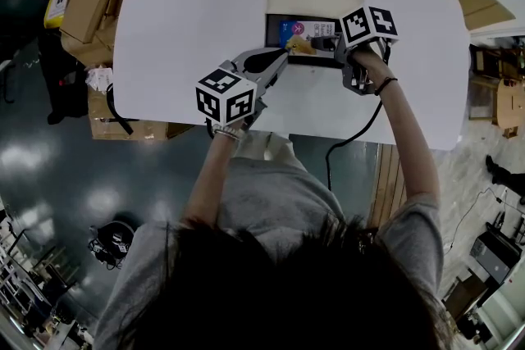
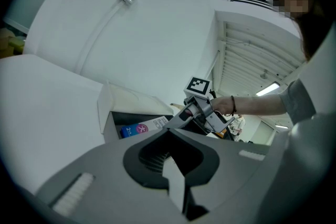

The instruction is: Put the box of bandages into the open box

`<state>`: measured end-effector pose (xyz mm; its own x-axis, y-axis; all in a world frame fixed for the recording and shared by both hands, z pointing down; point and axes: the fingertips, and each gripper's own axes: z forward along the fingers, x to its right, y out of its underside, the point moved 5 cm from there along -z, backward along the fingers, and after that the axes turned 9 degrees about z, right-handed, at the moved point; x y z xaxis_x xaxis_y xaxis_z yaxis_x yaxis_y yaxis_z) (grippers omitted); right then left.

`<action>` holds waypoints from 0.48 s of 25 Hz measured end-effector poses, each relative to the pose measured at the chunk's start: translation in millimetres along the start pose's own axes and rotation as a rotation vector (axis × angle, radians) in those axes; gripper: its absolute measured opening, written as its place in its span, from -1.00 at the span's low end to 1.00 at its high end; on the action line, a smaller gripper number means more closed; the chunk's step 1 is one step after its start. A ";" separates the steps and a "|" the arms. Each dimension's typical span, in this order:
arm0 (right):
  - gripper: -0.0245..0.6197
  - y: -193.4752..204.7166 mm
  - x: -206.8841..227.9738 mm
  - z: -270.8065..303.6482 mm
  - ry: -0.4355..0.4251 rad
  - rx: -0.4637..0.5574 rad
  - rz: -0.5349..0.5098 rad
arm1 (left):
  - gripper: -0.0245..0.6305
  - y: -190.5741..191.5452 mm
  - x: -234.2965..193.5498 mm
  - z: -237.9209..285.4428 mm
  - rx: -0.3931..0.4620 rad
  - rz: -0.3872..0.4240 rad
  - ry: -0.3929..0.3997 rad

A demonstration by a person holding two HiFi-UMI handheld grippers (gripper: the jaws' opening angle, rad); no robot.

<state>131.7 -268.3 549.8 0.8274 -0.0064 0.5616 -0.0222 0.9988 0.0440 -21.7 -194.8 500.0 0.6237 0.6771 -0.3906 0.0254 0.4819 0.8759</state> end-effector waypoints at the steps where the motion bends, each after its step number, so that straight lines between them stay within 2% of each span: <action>1: -0.17 0.4 0.4 0.8 0.017 -0.001 -0.010 | -0.94 0.0 0.3 -0.2 0.000 0.000 0.001; 6: -0.04 1.4 2.6 5.3 0.077 -0.008 -0.048 | -0.94 0.2 1.6 0.6 -0.002 0.002 0.004; 12: 0.01 4.1 3.6 10.2 0.139 -0.020 -0.086 | -0.94 3.3 3.9 -0.2 -0.009 0.007 0.010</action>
<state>128.9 -264.6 560.5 0.8956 -0.0866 0.4364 0.0624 0.9956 0.0695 -19.3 -190.4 501.3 0.6159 0.6862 -0.3870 0.0139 0.4817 0.8762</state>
